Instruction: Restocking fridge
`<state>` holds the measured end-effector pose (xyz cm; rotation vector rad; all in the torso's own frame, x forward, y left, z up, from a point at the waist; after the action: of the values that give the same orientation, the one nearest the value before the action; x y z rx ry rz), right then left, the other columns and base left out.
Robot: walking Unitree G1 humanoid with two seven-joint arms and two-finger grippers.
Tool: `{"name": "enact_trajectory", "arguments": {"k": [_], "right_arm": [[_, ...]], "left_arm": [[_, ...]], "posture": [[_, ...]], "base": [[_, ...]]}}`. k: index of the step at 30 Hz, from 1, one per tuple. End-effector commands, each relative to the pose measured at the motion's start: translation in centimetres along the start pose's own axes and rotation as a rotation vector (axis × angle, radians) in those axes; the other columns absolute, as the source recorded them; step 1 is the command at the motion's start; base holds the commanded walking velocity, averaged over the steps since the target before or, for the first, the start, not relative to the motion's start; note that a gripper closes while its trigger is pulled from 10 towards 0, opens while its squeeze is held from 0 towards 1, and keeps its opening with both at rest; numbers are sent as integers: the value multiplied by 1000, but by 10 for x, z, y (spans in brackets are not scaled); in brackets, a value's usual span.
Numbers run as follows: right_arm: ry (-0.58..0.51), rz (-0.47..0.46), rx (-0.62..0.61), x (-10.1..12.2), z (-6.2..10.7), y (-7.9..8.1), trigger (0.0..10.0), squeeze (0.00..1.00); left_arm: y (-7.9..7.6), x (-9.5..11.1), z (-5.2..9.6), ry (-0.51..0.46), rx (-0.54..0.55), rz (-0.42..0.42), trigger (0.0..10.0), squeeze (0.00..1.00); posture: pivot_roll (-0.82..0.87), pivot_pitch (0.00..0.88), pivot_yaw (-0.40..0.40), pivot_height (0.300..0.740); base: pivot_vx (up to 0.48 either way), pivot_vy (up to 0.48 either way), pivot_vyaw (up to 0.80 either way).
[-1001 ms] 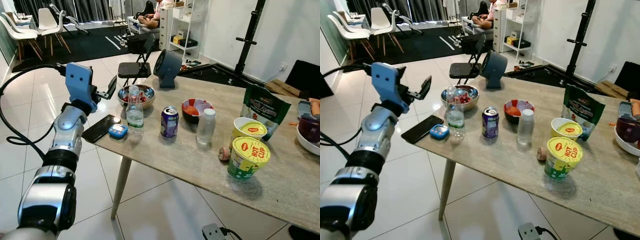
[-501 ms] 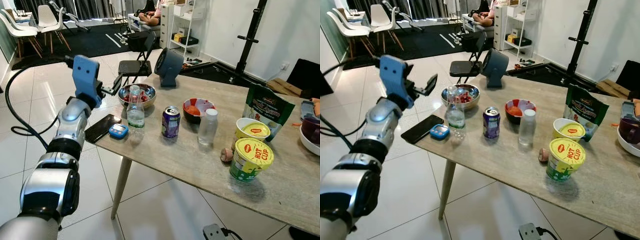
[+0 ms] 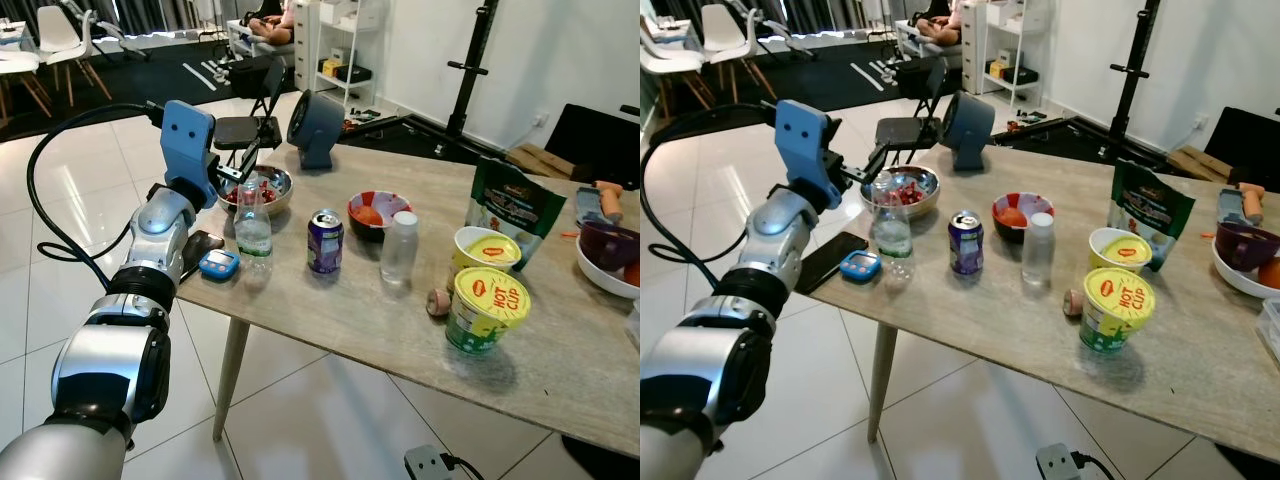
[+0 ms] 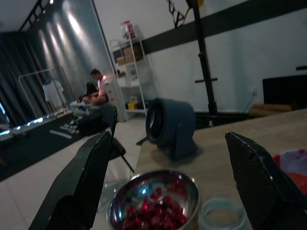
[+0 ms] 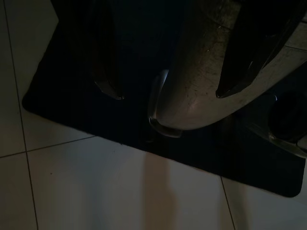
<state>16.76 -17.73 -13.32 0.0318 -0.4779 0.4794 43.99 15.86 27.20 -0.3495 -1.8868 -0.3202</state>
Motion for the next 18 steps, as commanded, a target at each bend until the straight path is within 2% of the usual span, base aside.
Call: {"name": "enact_trajectory", "arguments": {"k": [1, 7, 15, 18], "right_arm": [[72, -21, 1, -25, 4, 3, 10000, 0], [91, -24, -2, -35, 6, 3, 10000, 0], [109, -47, -9, -48, 10, 4, 10000, 0], [113, -58, -10, -52, 11, 6, 10000, 0]], "left_arm": [[8, 3, 1, 12, 24, -23, 10000, 0], [10, -6, 4, 40, 35, 1, 10000, 0], [0, -9, 0, 54, 3, 16, 10000, 0], [-10, -5, -5, 36, -49, 28, 10000, 0]], "posture": [[-59, 53, 39, 740], [-69, 77, 42, 740], [-78, 113, 50, 740], [-88, 124, 56, 740]], "base": [[0, 0, 0], [0, 0, 0], [0, 0, 0], [0, 0, 0]]}}
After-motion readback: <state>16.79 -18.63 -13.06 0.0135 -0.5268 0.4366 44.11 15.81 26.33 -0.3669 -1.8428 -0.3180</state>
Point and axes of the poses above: a point about 5 cm out from each wrist's last joint towards the gripper, its own z axis pointing back from the gripper into the wrist, its own x axis along the axis of the wrist's last joint, y = z × x, the point moved 4 cm from there along -z, pointing out of the wrist towards the gripper, and after that the axes turned 14 degrees about z, right-handed, at the moved point
